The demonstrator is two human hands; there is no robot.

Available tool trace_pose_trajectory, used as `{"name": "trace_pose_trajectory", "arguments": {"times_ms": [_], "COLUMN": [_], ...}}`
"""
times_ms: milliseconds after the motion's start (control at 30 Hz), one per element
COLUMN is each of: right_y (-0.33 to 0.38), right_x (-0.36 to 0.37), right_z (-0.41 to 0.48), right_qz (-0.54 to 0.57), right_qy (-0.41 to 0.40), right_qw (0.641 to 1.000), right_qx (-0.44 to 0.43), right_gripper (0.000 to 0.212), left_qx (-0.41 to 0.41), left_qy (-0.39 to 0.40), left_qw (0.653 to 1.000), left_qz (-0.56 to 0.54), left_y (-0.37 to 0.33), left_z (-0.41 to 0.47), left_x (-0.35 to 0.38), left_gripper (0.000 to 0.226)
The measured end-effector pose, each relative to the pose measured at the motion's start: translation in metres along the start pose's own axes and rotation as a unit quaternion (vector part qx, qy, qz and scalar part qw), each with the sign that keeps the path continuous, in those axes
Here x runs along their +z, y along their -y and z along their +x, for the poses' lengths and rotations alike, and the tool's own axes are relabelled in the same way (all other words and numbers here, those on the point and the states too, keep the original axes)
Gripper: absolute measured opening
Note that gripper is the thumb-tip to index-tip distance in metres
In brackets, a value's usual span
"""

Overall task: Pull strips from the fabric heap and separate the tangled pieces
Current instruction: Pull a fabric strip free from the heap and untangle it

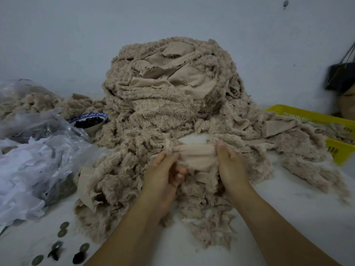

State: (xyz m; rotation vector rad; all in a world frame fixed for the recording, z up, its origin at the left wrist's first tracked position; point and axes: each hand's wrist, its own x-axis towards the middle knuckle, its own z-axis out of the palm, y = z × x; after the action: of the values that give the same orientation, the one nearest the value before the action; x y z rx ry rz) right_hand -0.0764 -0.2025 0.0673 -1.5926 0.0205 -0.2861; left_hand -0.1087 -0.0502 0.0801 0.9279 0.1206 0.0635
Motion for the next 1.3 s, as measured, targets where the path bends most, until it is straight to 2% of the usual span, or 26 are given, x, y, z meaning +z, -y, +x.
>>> {"name": "trace_pose_trajectory", "arguments": {"times_ms": [67,200,333,433,500,533,600,667,733,800,900,967,1033,1100,1200,1300], "right_y": [-0.001,-0.002,0.006,0.011,0.012,0.012,0.013,0.011,0.009,0.007,0.007,0.005,0.001,0.001,0.007,0.010], "right_x": [-0.001,-0.001,-0.001,0.001,0.006,0.008,0.009,0.008,0.008,0.004,-0.013,-0.023,-0.023,-0.018,-0.011,-0.005], "right_z": [-0.001,0.000,-0.006,-0.013,-0.017,-0.017,-0.014,-0.013,-0.013,-0.007,0.010,0.018,0.017,0.011,0.000,-0.006], "right_qz": [-0.040,-0.068,-0.071,-0.129,-0.164,-0.180,-0.197,-0.179,-0.131,-0.103,-0.060,-0.011,-0.018,-0.039,-0.072,-0.125], "right_qy": [0.015,0.018,0.015,0.097,0.158,0.158,0.119,0.087,0.072,0.011,-0.120,-0.150,-0.128,-0.070,0.028,0.118], "right_qw": [0.999,0.997,0.993,0.975,0.956,0.949,0.943,0.951,0.973,0.989,0.989,0.988,0.991,0.996,0.990,0.978], "right_qx": [-0.022,-0.032,-0.090,-0.153,-0.185,-0.205,-0.241,-0.238,-0.176,-0.107,-0.058,-0.043,-0.033,-0.050,-0.116,-0.118], "right_gripper": [0.045,0.025,0.022,0.042,0.041,0.036,0.026,0.028,0.033,0.033,0.037,0.041,0.037,0.025,0.037,0.040], "left_qx": [-0.009,-0.023,-0.011,0.020,0.037,0.038,0.037,0.039,0.042,0.040,0.034,0.031,0.054,0.078,0.099,0.113], "left_qy": [0.002,0.008,0.024,0.051,0.070,0.071,0.073,0.076,0.072,0.058,0.016,0.009,0.034,0.063,0.094,0.105], "left_qw": [1.000,1.000,0.997,0.982,0.970,0.967,0.965,0.961,0.959,0.960,0.973,0.980,0.980,0.975,0.971,0.967], "left_qz": [-0.020,0.002,0.067,0.182,0.232,0.240,0.248,0.262,0.270,0.272,0.229,0.196,0.190,0.199,0.196,0.202], "left_y": [-0.001,-0.001,0.001,0.008,0.011,0.010,0.009,0.009,0.009,0.007,0.001,-0.003,-0.002,0.001,0.004,0.004], "left_z": [0.000,-0.003,-0.004,-0.007,-0.011,-0.013,-0.014,-0.012,-0.011,-0.011,-0.007,-0.005,-0.005,-0.006,-0.005,-0.003], "left_x": [0.001,0.004,0.008,0.008,0.007,0.007,0.009,0.011,0.012,0.011,0.003,0.000,0.000,0.003,0.001,-0.002], "left_gripper": [0.006,0.027,0.032,0.036,0.039,0.040,0.037,0.036,0.037,0.037,0.040,0.040,0.039,0.050,0.062,0.067]}}
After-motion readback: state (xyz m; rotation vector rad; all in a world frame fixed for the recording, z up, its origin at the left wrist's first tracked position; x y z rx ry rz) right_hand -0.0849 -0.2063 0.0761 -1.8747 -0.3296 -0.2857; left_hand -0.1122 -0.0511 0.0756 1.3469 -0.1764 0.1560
